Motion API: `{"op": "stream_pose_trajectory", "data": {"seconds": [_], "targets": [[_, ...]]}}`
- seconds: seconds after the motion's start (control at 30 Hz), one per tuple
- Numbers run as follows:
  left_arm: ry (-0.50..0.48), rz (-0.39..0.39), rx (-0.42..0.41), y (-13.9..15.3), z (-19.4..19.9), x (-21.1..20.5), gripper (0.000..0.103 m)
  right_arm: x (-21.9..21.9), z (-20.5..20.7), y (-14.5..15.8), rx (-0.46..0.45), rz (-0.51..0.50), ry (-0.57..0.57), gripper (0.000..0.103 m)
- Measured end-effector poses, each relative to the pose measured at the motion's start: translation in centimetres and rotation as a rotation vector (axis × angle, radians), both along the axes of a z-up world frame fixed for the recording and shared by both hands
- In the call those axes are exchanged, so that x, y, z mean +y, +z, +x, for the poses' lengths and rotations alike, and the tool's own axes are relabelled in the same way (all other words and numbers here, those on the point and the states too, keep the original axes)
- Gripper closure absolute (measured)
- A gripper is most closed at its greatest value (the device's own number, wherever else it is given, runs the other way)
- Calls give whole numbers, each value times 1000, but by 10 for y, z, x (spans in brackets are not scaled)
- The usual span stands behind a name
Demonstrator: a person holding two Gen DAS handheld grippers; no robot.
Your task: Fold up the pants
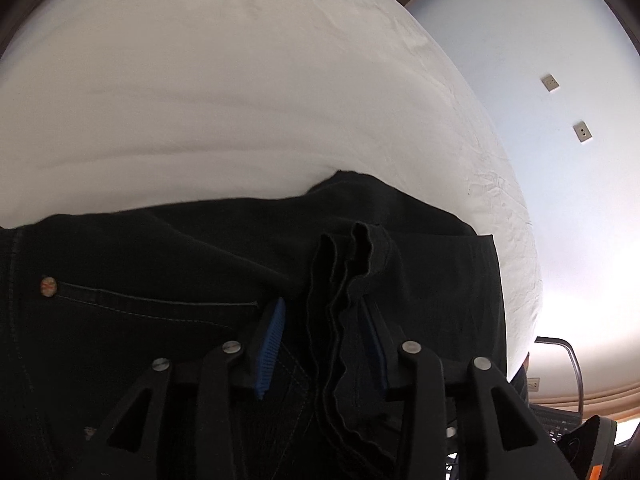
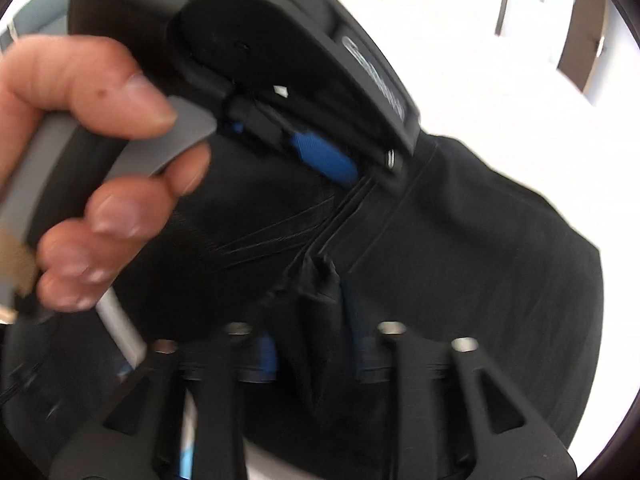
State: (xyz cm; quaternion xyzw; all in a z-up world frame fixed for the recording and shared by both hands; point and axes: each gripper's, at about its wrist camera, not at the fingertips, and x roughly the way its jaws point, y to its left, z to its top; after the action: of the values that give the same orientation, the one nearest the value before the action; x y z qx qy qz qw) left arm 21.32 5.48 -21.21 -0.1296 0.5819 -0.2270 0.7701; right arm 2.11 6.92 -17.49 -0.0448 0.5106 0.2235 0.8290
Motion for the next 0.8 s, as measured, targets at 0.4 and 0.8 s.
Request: {"op": "stream_pose_trajectory", "data": {"seconds": [0.4,0.8], "targets": [[-81,135,-165,19,-54,-55,46,-222,17,30,141,557,-207,47],[-38,206,-178,-9,-108,-58,46,-335,120,-97,378,849,-434,61]]}}
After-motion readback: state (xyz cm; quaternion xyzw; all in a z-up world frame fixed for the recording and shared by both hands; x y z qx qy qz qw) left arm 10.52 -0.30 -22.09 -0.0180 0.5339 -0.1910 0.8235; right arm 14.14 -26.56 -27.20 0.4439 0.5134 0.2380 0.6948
